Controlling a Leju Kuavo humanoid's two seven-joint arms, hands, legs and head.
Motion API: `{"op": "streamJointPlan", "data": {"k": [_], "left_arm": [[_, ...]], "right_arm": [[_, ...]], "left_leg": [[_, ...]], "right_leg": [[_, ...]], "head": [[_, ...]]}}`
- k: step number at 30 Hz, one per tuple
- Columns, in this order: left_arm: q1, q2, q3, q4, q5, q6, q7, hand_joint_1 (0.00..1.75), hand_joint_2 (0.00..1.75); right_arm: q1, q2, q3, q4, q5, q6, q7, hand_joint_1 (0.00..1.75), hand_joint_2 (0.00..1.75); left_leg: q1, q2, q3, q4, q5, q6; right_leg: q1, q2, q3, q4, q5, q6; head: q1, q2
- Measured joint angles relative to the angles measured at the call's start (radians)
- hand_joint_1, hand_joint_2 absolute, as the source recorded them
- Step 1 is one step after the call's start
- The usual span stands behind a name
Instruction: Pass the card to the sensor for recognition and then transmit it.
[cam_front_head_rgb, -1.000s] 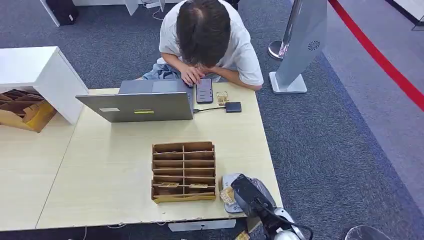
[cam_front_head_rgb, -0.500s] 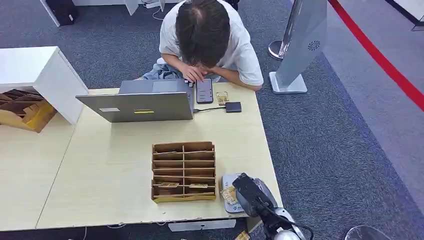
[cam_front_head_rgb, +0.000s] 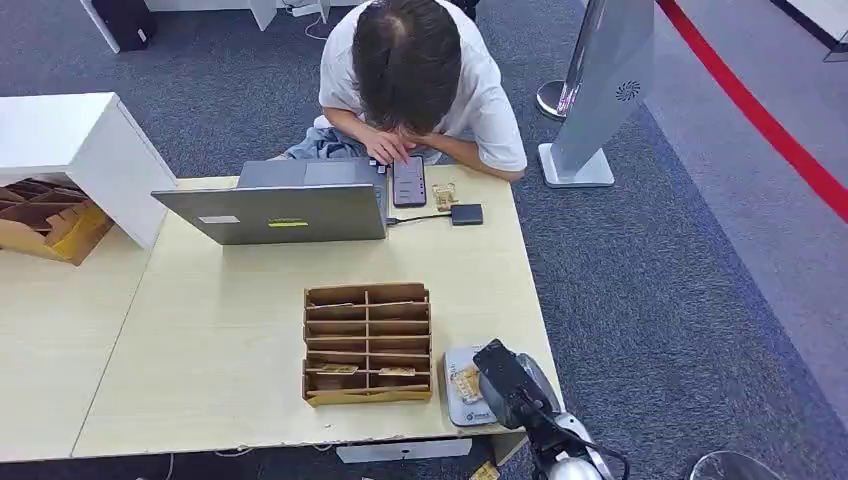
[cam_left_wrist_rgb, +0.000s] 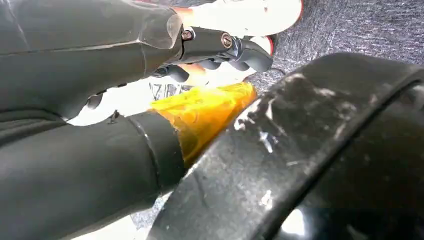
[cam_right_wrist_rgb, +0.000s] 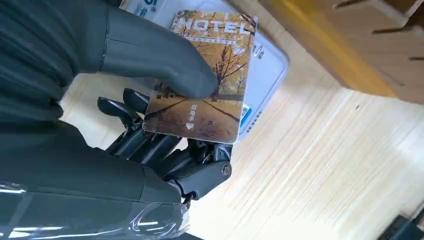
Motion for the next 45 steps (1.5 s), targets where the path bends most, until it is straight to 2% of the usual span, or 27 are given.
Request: {"op": "streamJointPlan", "data": {"k": [23,45], "left_arm": [[0.000,-0.002,0.002,-0.002,-0.015,0.001,0.007,0.00,0.00],[-0.001,-0.003,0.003,-0.003,-0.020,0.001,0.012,0.00,0.00]], "right_arm": [[-0.016,0.024,-0.034,0.076,0.069,-0.019,0.027,1.75,1.75],[-0.022,0.032,-0.035,0.086,0.104,-0.021,0.034,1.75,1.75]], "left_leg": [[0.000,0.000,0.001,0.000,0.000,0.000],[0.000,0.000,0.002,0.000,0.000,0.000]], "right_leg": [[0.000,0.000,0.001,0.000,0.000,0.000],[0.000,0.000,0.001,0.000,0.000,0.000]], "head": [[0.000,0.000],[0.000,0.000]]}}
